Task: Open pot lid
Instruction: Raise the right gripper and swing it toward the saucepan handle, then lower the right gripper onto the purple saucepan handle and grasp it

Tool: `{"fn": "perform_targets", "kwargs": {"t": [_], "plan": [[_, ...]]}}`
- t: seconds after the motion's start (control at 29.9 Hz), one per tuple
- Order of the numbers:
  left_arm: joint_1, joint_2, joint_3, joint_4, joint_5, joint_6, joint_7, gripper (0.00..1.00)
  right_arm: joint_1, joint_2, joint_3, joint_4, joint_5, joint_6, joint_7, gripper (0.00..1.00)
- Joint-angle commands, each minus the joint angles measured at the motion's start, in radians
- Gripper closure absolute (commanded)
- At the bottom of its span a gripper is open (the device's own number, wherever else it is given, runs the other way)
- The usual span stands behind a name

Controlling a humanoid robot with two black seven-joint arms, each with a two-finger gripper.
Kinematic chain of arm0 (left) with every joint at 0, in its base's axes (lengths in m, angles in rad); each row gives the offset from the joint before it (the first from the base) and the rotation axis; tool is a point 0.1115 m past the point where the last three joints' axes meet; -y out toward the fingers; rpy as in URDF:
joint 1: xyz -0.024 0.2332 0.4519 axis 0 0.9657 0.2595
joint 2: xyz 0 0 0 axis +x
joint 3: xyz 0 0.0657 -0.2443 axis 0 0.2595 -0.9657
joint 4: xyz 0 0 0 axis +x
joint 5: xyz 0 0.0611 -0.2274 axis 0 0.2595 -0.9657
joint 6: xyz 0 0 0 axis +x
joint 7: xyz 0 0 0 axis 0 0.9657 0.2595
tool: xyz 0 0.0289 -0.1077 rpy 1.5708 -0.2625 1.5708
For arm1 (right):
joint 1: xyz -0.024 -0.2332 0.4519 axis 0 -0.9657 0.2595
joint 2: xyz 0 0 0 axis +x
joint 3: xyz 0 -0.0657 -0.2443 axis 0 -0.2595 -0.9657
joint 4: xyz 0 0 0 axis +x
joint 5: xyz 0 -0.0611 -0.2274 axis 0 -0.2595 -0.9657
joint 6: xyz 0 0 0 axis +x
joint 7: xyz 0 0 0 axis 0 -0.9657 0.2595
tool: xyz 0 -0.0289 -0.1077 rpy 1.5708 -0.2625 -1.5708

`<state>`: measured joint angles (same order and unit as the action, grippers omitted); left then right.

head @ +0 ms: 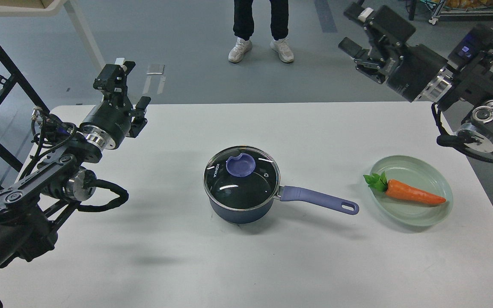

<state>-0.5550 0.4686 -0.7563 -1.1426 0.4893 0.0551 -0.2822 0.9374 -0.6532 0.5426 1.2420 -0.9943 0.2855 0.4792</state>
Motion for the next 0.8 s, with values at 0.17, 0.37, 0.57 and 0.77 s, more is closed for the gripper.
{"fn": "perform_targets", "kwargs": {"t": [0.17,0.37,0.57,0.77], "plan": [[-0.006,0.013,0.002,-0.037,0.000,0.002,0.002,0.00,0.181,-0.089,-0.323,0.263,-0.633,0.000,0.010,0.00],[-0.008,0.022,0.002,-0.052,0.005,0.002,0.005,0.00,0.201,-0.088,-0.421,0.272,-0.927,-0.003,0.010,0.00],[-0.011,0.022,0.009,-0.052,0.008,0.002,0.005,0.00,0.201,-0.072,-0.478,0.271,-1.096,-0.003,0.010,0.00],[-0.013,0.018,0.009,-0.054,0.011,0.005,0.005,0.00,0.187,-0.060,-0.523,0.258,-1.132,-0.002,0.010,0.00]]}}
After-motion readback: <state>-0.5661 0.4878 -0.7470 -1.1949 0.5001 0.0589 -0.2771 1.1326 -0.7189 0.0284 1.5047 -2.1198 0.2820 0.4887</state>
